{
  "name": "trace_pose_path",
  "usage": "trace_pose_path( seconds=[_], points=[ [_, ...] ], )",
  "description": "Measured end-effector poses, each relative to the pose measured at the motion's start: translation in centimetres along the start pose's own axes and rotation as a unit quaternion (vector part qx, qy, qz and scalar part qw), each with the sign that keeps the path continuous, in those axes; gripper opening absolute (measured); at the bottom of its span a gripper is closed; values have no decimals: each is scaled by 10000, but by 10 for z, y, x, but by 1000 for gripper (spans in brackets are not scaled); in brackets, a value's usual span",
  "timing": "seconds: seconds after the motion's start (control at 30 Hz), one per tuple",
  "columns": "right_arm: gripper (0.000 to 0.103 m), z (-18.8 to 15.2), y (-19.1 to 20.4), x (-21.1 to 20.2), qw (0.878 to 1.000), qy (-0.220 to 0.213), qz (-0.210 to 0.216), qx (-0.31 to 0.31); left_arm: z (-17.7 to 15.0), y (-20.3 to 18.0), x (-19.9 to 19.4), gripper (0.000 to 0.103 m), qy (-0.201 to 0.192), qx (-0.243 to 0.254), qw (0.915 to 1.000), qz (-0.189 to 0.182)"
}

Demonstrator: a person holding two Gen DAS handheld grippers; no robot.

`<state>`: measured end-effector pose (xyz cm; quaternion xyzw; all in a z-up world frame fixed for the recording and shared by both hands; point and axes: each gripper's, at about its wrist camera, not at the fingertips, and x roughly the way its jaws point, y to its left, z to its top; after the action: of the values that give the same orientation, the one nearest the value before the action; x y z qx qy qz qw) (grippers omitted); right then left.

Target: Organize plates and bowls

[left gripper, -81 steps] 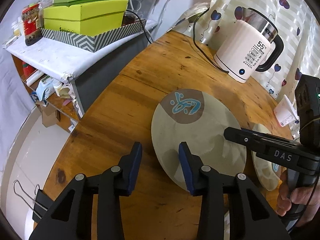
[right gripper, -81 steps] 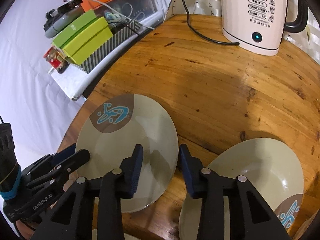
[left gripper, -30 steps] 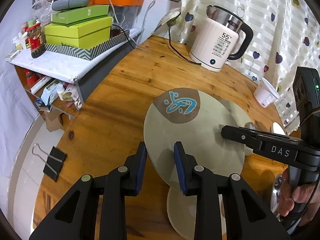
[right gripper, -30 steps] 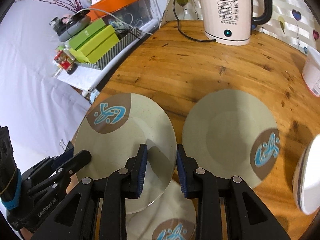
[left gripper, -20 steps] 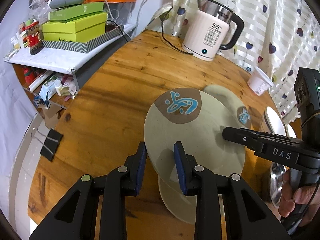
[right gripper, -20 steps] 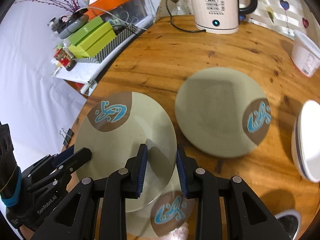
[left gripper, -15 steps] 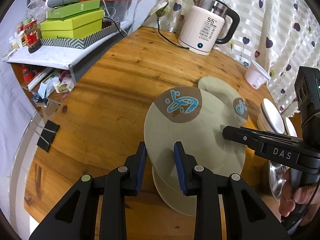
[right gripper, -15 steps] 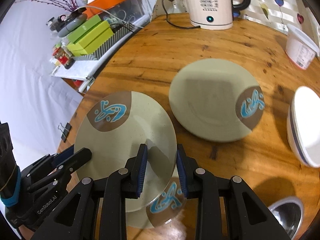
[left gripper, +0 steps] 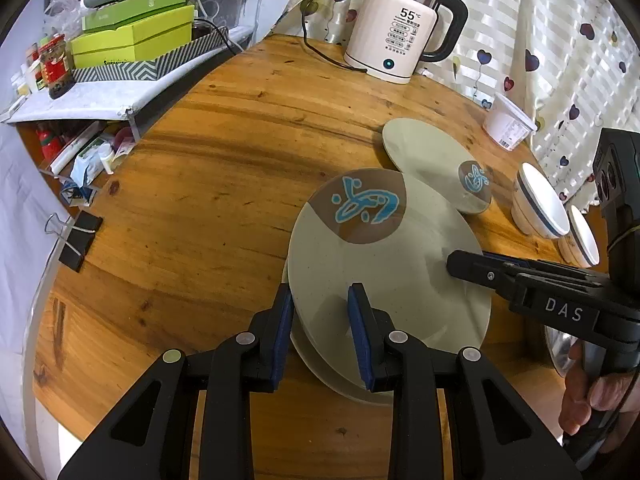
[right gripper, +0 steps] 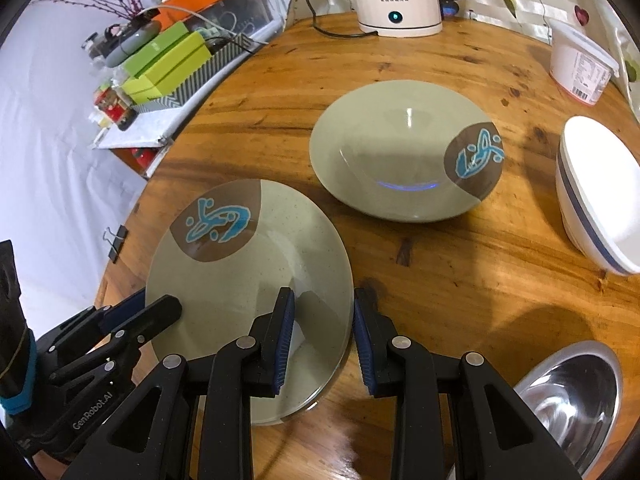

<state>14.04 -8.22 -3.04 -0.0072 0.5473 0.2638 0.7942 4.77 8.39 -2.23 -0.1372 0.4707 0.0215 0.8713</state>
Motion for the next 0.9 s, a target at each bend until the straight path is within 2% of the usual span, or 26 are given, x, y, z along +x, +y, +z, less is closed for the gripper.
trace_pose_path(
  seconds=[0.33, 0.9],
  points=[
    [30, -5, 2, 6, 9998, 17, -156, -77, -5, -3, 3, 29, 51, 31, 10000, 40],
    [32, -9, 4, 7, 9997, -21, -137, -192, -8, 0, 1, 29, 3, -1, 10000, 62]
  ],
)
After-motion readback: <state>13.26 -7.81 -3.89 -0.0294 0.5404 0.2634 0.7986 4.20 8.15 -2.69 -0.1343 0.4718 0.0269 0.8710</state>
